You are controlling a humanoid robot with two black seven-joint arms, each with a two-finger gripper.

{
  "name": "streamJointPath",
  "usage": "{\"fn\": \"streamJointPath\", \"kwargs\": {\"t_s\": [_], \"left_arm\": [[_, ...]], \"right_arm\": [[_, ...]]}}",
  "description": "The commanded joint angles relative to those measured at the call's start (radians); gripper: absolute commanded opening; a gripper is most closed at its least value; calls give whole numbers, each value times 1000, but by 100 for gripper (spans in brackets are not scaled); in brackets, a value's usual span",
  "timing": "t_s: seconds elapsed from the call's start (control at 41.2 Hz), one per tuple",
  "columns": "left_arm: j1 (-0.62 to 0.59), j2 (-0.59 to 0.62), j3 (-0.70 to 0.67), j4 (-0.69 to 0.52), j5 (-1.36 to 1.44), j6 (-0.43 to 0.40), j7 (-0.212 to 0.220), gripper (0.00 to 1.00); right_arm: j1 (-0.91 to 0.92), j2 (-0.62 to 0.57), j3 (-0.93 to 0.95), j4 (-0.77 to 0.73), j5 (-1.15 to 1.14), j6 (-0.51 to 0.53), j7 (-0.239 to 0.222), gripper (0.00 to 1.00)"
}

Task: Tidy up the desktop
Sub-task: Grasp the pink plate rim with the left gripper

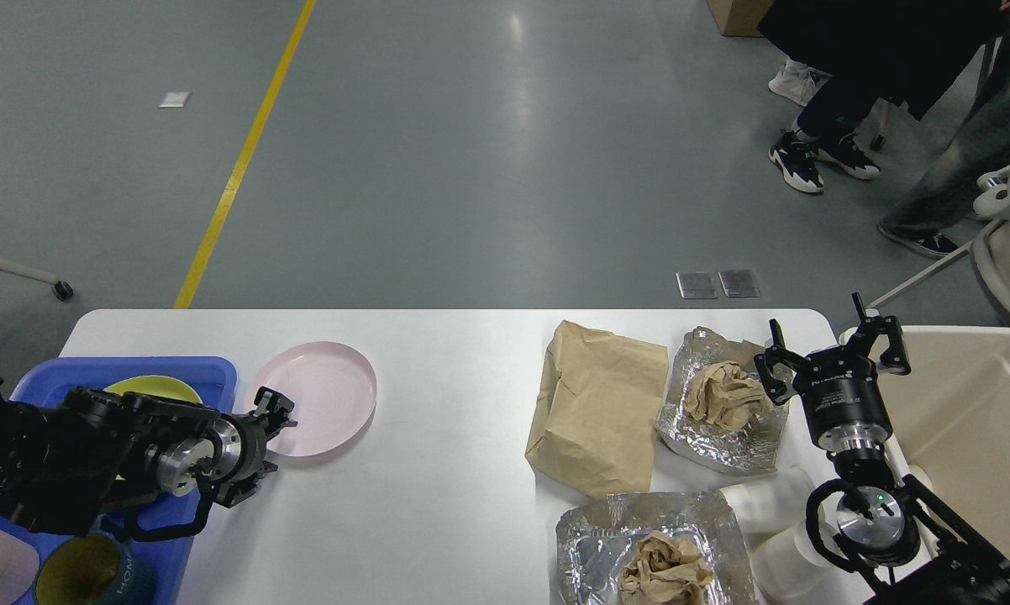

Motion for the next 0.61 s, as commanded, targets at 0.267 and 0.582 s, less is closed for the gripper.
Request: {"fn": "streamJointPath", "kwargs": {"t_s": [0.267,0.582], "left_arm": [[8,2,-9,-1,0,-4,5,25],[25,15,-32,-7,-2,-5,6,17]], "right_arm": [[0,0,0,1,0,0,0,100],[0,0,0,0,1,0,0,100]]}}
